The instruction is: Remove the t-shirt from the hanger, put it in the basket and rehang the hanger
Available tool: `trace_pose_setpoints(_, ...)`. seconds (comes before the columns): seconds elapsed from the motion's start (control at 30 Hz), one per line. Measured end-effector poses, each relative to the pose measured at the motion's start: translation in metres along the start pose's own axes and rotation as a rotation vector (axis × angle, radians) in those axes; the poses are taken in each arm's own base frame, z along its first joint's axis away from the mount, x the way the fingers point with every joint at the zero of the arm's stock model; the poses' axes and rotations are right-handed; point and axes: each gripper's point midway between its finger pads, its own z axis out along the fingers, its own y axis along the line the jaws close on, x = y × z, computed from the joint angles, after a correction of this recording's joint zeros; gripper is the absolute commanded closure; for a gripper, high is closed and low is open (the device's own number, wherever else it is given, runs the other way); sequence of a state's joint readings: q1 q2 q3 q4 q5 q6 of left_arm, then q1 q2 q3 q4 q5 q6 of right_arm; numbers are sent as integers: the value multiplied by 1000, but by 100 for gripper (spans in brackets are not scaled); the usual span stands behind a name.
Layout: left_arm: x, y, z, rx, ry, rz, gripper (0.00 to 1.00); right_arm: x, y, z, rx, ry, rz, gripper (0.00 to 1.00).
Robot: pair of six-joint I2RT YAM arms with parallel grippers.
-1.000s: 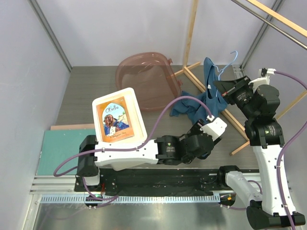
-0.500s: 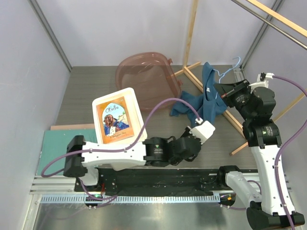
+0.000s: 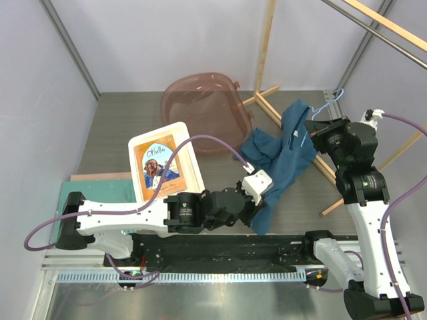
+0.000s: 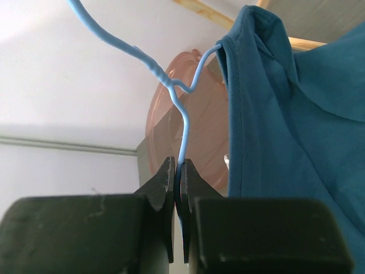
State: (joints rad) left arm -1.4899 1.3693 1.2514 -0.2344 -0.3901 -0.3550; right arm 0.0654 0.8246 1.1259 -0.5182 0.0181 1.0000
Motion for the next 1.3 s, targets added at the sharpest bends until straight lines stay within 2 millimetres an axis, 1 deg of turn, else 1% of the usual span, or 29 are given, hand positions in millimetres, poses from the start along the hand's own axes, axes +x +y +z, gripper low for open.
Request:
trace_pose_setpoints(0.13,33,6,2,-12,63,-4,100,-6,-15,-1,85,-39,46,99)
trace_pose_setpoints(0.27,56,11,-3,-16,103,-26,100,-18,-22,-2,142,-107,72,99)
trace_pose_setpoints(0.43,71,16,-15,-20,112,-75,100,-38,-33,-3,204,-213,64,99)
trace_pose_setpoints(0.53,72,18,-21,-21,106,-90,100,-40,-36,-4,215,-229,55,99)
trace_pose_setpoints(0.63,68,17,-25,-13,94,-92,100,-39,-34,-4,207,-217,43,99)
trace_pose_setpoints(0.67,67,16,-26,-11,94,-88,97,-37,-33,-4,200,-207,41,99)
trace_pose_setpoints(0.7,65,16,-26,-11,96,-84,86,-35,-32,-5,193,-197,41,99)
trace_pose_setpoints(0.73,63,15,-26,-10,96,-78,57,-33,-30,-5,183,-185,42,99)
trace_pose_setpoints(0.77,59,14,-25,-11,96,-66,43,-31,-28,-6,174,-174,44,99)
trace_pose_setpoints(0.8,53,13,-24,-12,92,-54,33,-29,-26,-6,164,-161,45,99)
trace_pose_setpoints(0.83,47,10,-21,-12,84,-48,19,-27,-23,-7,153,-149,45,99)
trace_pose_setpoints(0.9,35,6,-17,-8,68,-32,9,-25,-19,-8,138,-133,47,99)
trace_pose_setpoints(0.93,29,3,-16,-4,61,-28,0,-23,-18,-8,131,-125,47,99)
trace_pose_setpoints(1.03,3,-7,-11,21,22,-11,0,-19,-15,-9,117,-103,47,99)
trace_pose_setpoints(1.17,-37,-16,-1,40,-37,-16,0,-14,-11,-10,96,-73,48,99)
trace_pose_setpoints(1.23,-53,-12,10,31,-57,-23,1,-13,-8,-11,83,-62,49,99)
trace_pose_setpoints(1.3,-56,-4,20,12,-55,-28,3,-14,-2,-14,68,-61,49,99)
